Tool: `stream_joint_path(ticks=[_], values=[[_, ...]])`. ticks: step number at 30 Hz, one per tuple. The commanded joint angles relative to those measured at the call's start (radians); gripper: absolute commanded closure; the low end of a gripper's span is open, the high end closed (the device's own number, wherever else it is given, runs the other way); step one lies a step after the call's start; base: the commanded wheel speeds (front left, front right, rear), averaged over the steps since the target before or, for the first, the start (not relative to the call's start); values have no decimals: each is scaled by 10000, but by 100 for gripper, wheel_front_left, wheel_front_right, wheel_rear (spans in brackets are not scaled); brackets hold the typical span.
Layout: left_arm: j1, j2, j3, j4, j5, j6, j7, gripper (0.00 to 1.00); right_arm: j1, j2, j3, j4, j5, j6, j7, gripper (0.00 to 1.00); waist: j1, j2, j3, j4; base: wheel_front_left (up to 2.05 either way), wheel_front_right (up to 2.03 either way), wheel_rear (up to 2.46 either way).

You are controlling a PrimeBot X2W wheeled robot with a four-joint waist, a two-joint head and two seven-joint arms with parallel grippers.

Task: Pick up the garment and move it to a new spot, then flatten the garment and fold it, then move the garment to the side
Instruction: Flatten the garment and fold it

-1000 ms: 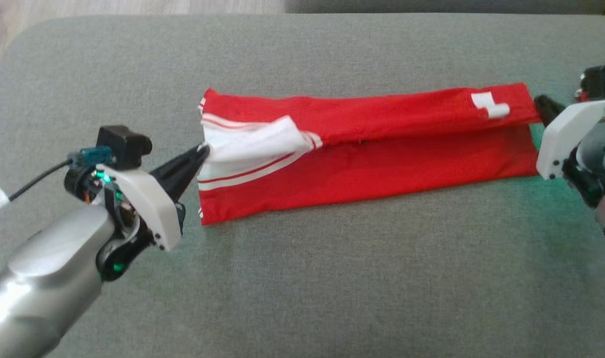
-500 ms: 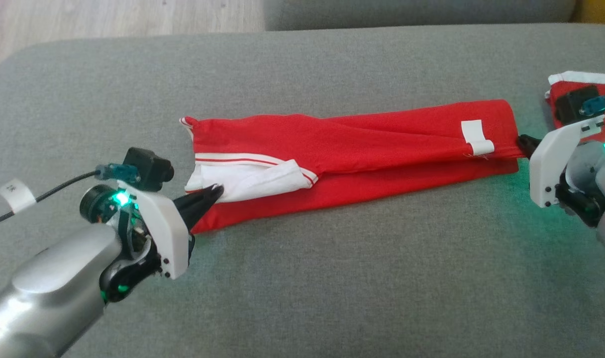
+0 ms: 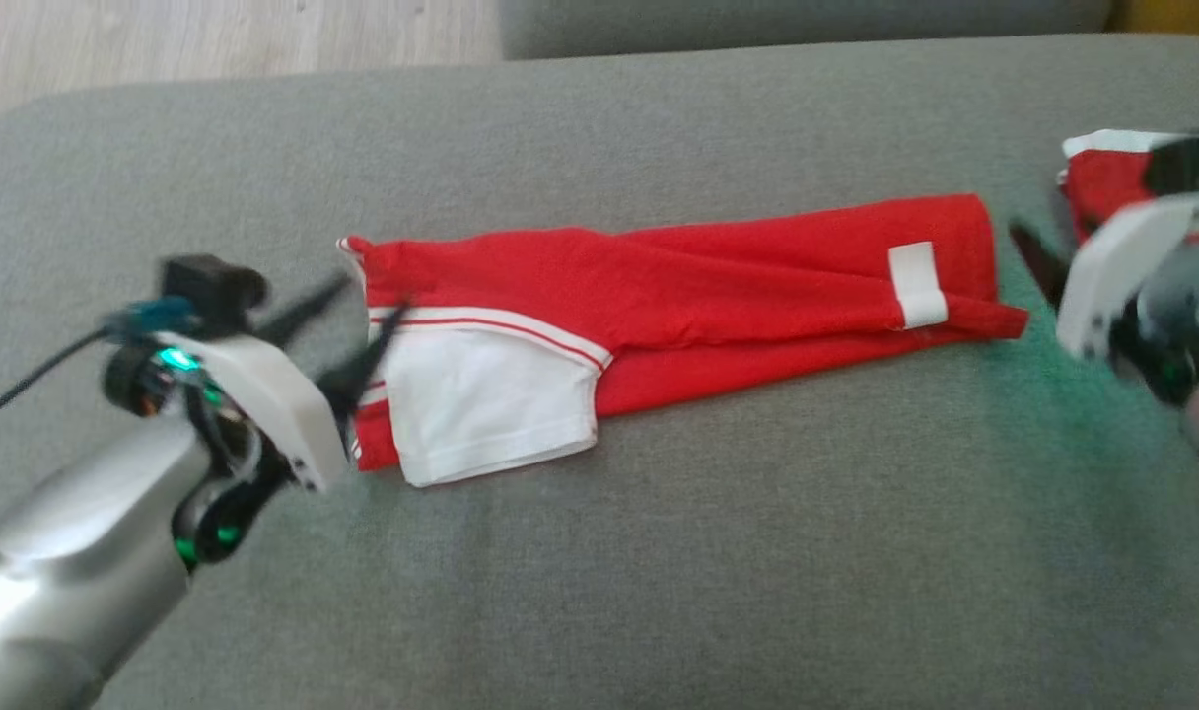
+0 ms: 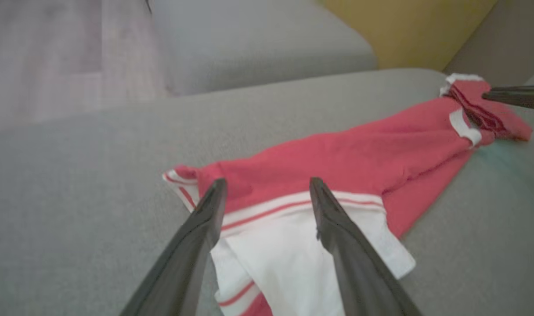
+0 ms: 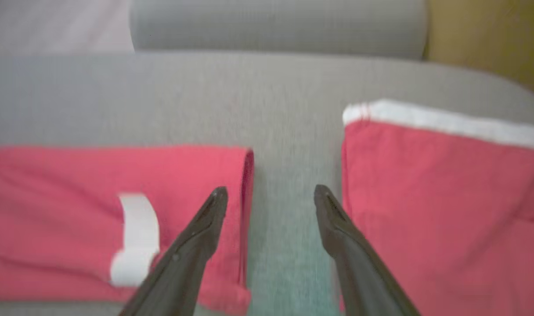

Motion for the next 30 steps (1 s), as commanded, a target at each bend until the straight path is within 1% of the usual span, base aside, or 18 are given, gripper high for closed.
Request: stream_joint_path(ticks=[1, 6, 8, 12, 14, 15, 17, 18, 20, 23, 26, 28, 29, 30], values=[[-405, 333, 596, -81, 69, 84, -215, 0, -374, -41, -69, -189, 66, -7, -198, 0, -1, 0, -106, -94, 0, 0, 0], [-226, 114, 1534, 259, 48, 540, -2296, 0, -818, 477, -535, -497, 227, -7, -1851, 0, -1, 0, -435, -340, 0, 0, 0], [-86, -31, 1967, 298, 24, 704, -2920, 0, -790, 702, -681, -776, 411, -7, -2369, 0, -1, 0, -557, -394, 0, 0, 0], [425, -368, 2973, 45, 411, 1044, -3242, 0, -634, 964, -1033, -1289, 415, -7, -3976, 0, -1, 0, -717, -444, 0, 0, 0], [825, -628, 3935, -312, 1053, 1225, -3251, 0, -456, 1095, -1279, -1469, 255, -7, -4466, 0, -1, 0, -773, -448, 0, 0, 0], [1138, -833, 4482, -500, 1327, 1247, -3253, 0, -337, 1161, -1471, -1508, 104, -7, -4590, 0, -1, 0, -808, -451, 0, 0, 0], [1843, -1316, 5627, -967, 1865, 1086, -3255, 0, -122, 1283, -2127, -1548, -428, -7, -4671, 0, -1, 0, -847, -490, 0, 0, 0], [2223, -1545, 6160, -1206, 2238, 981, -3255, 0, 7, 1367, -2696, -1761, -887, -7, -4677, 0, -1, 0, -844, -517, 0, 0, 0], [3013, -2005, 7054, -1491, 3051, 907, -3256, 0, 610, 1697, -3929, -2306, -1917, -7, -4682, 0, -1, 0, -873, -559, 0, 0, 0], [4027, -2721, 8022, -1618, 4072, 667, -3257, 0, 1995, 2481, -5583, -3272, -3540, -7, -4684, 0, -1, 0, -955, -575, 0, 0, 0], [4805, -3460, 8863, -1660, 4952, 396, -3257, 0, 3454, 3408, -6870, -4294, -5017, -7, -4685, 0, -1, 0, -1040, -593, 0, 0, 0], [5270, -3908, 9354, -1685, 5556, 220, -3258, 0, 4346, 3951, -7517, -4973, -5791, -7, -4686, 0, -1, 0, -1063, -604, 0, 0, 0], [5472, -4159, 9576, -1693, 5739, 69, -3258, 0, 4742, 4132, -7725, -5269, -6080, -7, -4686, 0, -1, 0, -1055, -608, 0, 0, 0], [5787, -4536, 9940, -1634, 6141, -195, -3258, 0, 5366, 4356, -8000, -5693, -6451, -7, -4686, 0, -1, 0, -1036, -615, 0, 0, 0]])
